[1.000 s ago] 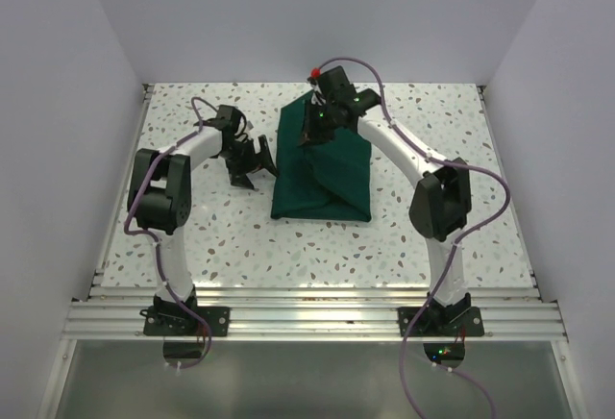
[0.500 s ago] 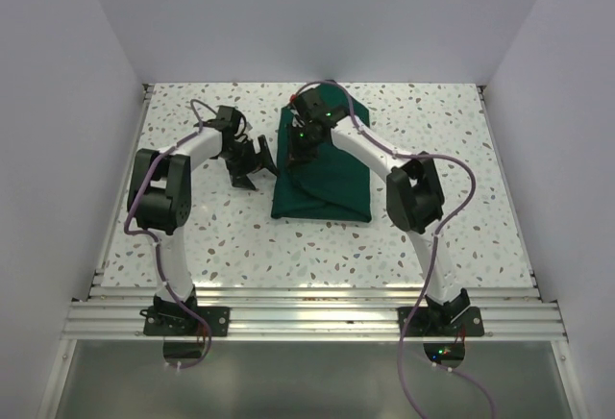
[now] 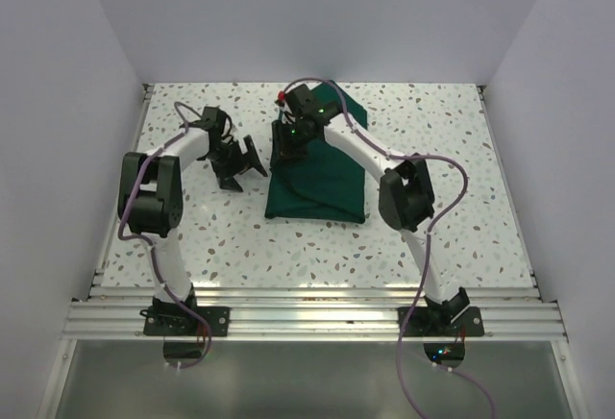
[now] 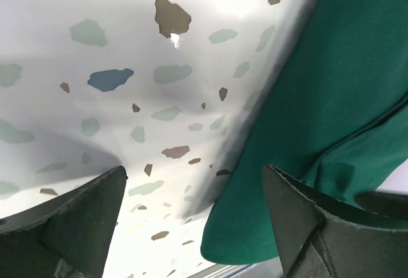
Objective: Prepare the surgical pack
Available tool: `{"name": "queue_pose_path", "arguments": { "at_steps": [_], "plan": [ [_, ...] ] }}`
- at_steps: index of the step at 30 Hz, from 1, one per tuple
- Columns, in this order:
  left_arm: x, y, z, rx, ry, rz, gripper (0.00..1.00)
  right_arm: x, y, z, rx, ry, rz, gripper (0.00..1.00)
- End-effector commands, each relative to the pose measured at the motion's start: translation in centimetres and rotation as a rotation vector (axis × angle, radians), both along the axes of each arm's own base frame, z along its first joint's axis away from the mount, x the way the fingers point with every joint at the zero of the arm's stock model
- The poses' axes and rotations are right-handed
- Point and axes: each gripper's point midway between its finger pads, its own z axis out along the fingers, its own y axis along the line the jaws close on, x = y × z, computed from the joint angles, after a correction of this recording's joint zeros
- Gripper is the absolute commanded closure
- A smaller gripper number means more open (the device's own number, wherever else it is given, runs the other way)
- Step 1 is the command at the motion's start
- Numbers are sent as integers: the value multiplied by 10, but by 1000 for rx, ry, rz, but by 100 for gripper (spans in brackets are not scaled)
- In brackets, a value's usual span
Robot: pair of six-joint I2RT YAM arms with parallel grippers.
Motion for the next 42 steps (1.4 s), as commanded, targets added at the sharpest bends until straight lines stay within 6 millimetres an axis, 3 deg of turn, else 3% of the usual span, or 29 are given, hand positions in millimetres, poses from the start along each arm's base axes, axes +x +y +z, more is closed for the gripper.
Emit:
{"name": "queue_pose_path", "arguments": {
  "at_steps": [1, 2, 3, 5, 6, 7, 8, 9, 10, 11, 13, 16, 19, 28, 35, 38, 42],
  "plan": [
    [17, 5, 47, 24, -127, -38, 9, -9, -11, 64, 103, -34, 74, 61],
    [19, 5, 53, 24, -140, -39, 9, -4, -22, 86, 151, -58, 64, 54],
    [24, 5, 65, 23, -171, -36, 9, -11, -30, 76, 158, -10, 64, 53],
    [29, 3, 77, 12, -199, -25, 10, -13, -44, 86, 210, 5, 64, 53],
    [35, 0, 87, -5, -226, -23, 15, -20, -51, 70, 199, 48, 61, 56],
    [37, -5, 94, -38, -241, -27, 18, -19, -52, 68, 221, 47, 62, 70],
    [44, -9, 102, -65, -271, -15, 22, -23, -54, 66, 261, 82, 70, 77],
    [47, -13, 108, -91, -289, -13, 33, -31, -56, 55, 277, 138, 59, 86],
    [49, -20, 114, -128, -303, -24, 36, -32, -54, 51, 300, 156, 61, 100],
    [56, -26, 119, -154, -333, -21, 38, -29, -50, 49, 325, 145, 67, 100],
    [57, -45, 119, -212, -324, -56, 46, -41, -43, 38, 362, 222, 88, 100],
    [56, -73, 111, -278, -285, -111, 54, -41, -38, 27, 393, 241, 71, 100],
    [55, -90, 101, -300, -264, -132, 61, -40, -34, 17, 414, 270, 74, 100],
    [56, -96, 91, -307, -244, -138, 62, -48, -22, 3, 430, 304, 109, 100],
    [55, -103, 89, -328, -229, -151, 60, -85, -28, -21, 377, 402, 142, 100],
    [45, -108, 80, -322, -207, -175, 60, -94, -34, -33, 363, 432, 126, 100],
    [27, -106, 67, -316, -175, -183, 60, -100, -32, -20, 414, 446, 141, 100]
  ]
}}
